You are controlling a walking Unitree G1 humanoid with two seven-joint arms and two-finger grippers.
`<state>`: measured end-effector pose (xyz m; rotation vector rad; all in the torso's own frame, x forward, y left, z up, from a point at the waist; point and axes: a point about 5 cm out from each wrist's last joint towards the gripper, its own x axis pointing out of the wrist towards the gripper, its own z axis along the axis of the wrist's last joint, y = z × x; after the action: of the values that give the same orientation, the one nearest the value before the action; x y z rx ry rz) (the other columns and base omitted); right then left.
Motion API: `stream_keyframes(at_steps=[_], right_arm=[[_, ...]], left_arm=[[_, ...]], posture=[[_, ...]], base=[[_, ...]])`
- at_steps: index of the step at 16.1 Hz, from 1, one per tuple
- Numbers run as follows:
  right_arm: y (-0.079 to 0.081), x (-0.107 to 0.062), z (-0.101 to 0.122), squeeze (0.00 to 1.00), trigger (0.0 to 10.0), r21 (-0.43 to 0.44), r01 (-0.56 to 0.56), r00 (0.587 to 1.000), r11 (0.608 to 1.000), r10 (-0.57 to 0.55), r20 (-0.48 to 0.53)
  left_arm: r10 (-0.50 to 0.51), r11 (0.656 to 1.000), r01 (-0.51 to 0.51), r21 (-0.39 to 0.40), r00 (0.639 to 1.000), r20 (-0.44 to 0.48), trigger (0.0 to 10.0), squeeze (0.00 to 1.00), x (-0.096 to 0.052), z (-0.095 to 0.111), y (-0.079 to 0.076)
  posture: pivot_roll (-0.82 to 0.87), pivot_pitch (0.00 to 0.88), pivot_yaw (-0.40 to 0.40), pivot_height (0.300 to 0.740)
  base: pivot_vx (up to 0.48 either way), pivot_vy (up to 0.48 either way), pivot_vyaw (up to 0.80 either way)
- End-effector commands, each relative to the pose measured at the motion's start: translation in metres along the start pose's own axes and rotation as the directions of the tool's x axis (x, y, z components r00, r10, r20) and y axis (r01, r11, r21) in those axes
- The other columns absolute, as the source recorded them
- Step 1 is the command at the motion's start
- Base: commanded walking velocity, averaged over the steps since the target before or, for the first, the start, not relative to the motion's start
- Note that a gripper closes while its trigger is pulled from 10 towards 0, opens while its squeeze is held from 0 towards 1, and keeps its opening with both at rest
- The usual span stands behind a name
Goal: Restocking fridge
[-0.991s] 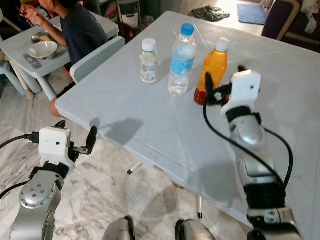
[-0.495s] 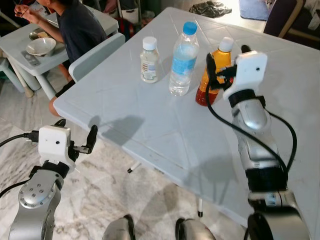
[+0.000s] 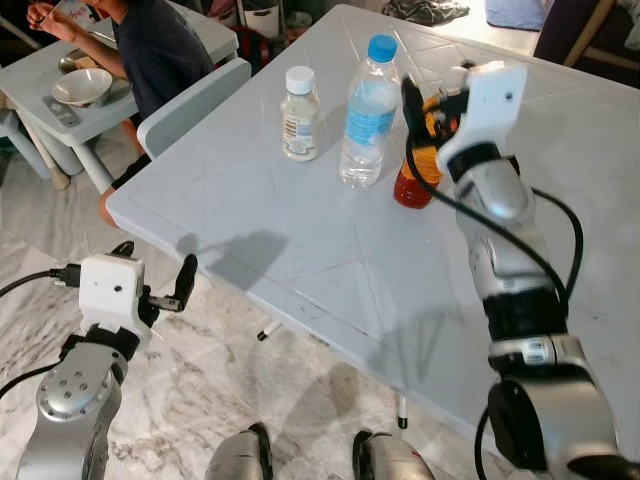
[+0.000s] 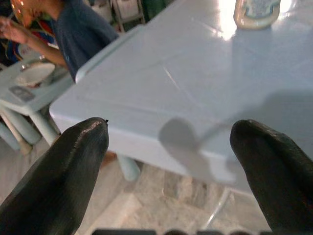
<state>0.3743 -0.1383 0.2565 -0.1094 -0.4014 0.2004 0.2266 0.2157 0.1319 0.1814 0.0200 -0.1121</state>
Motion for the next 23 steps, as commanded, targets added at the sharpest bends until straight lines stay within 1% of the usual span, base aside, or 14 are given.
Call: stream_keyframes(at_steps=[1,4,6,7,10,12,14,18,19,20,21,22,23], right_arm=[[-0.001,0.004,-0.001,0.00,0.0,0.016,0.005,1.000,1.000,-0.005,-0.022],[-0.005,0.010,-0.003,0.00,0.0,0.008,0.022,0.998,1.000,-0.021,-0.062],[-0.006,0.010,-0.004,0.00,0.0,0.000,0.027,0.997,1.000,-0.026,-0.073],[-0.008,0.011,-0.006,0.00,0.0,-0.024,0.025,0.995,0.999,-0.027,-0.091],[-0.009,0.010,-0.011,0.00,0.0,-0.036,0.024,0.991,0.999,-0.028,-0.129],[-0.006,0.007,-0.014,0.00,0.0,-0.038,0.026,0.985,0.999,-0.032,-0.168],[-0.005,0.005,-0.014,0.00,0.0,-0.032,0.031,0.985,0.999,-0.036,-0.168],[0.015,-0.005,-0.003,0.00,0.0,0.037,-0.004,0.989,0.999,0.009,-0.145],[0.018,-0.006,0.000,0.00,1.0,0.052,-0.019,0.990,0.998,0.027,-0.138],[0.022,-0.008,0.003,0.00,4.9,0.062,-0.036,0.991,0.997,0.043,-0.128],[0.025,-0.010,0.004,0.00,8.0,0.084,-0.057,0.991,0.995,0.067,-0.119],[0.029,-0.014,0.006,0.00,10.0,0.105,-0.078,0.989,0.991,0.090,-0.114],[0.032,-0.017,0.006,0.00,10.0,0.115,-0.101,0.987,0.988,0.114,-0.114]], left_arm=[[-0.022,1.000,0.022,0.018,1.000,-0.006,10.0,0.00,-0.003,0.001,-0.003],[-0.025,1.000,0.025,0.018,1.000,-0.007,10.0,0.00,-0.002,0.002,-0.003],[-0.027,0.999,0.027,0.019,1.000,-0.006,10.0,0.00,-0.001,0.002,-0.003],[-0.029,0.999,0.029,0.019,1.000,-0.006,10.0,0.00,-0.001,0.002,-0.003],[-0.035,0.999,0.035,0.017,0.999,-0.009,10.0,0.00,0.000,0.002,-0.005],[0.015,1.000,-0.015,0.000,0.999,-0.041,10.0,0.00,0.002,-0.002,-0.004],[0.035,0.999,-0.036,-0.024,0.998,-0.045,10.0,0.00,0.003,-0.004,-0.003],[0.039,0.998,-0.041,-0.052,0.998,-0.045,10.0,0.00,0.006,-0.005,-0.005],[0.038,0.998,-0.041,-0.053,0.998,-0.044,10.0,0.00,0.007,-0.005,-0.006],[0.037,0.998,-0.039,-0.059,0.998,-0.040,10.0,0.00,0.008,-0.005,-0.007],[0.035,0.997,-0.037,-0.061,0.999,-0.038,10.0,0.00,0.009,-0.005,-0.008],[0.033,0.997,-0.036,-0.063,0.999,-0.037,10.0,0.00,0.010,-0.006,-0.008],[0.033,0.997,-0.035,-0.065,0.999,-0.036,10.0,0.00,0.011,-0.006,-0.009]], posture=[[0.07,0.199,0.030,0.740],[0.07,0.197,0.029,0.740],[0.07,0.195,0.028,0.740],[0.07,0.194,0.028,0.740],[0.06,0.191,0.027,0.740],[0.06,0.189,0.022,0.740],[0.05,0.190,0.017,0.740],[0.03,0.173,0.007,0.740],[0.03,0.171,0.006,0.740],[0.03,0.169,0.004,0.740],[0.02,0.164,0.000,0.740],[0.02,0.163,-0.002,0.740],[0.02,0.162,-0.005,0.740]], base=[[0.000,0.000,0.00],[0.000,0.000,0.00],[0.000,0.000,0.00],[0.000,0.000,0.00],[0.000,0.000,0.00],[0.000,0.000,0.00],[0.000,0.000,0.00],[0.000,0.000,0.00],[0.000,0.000,0.00],[0.000,0.277,0.00],[0.000,0.296,0.00],[0.000,0.480,0.00],[0.000,0.480,0.00]])
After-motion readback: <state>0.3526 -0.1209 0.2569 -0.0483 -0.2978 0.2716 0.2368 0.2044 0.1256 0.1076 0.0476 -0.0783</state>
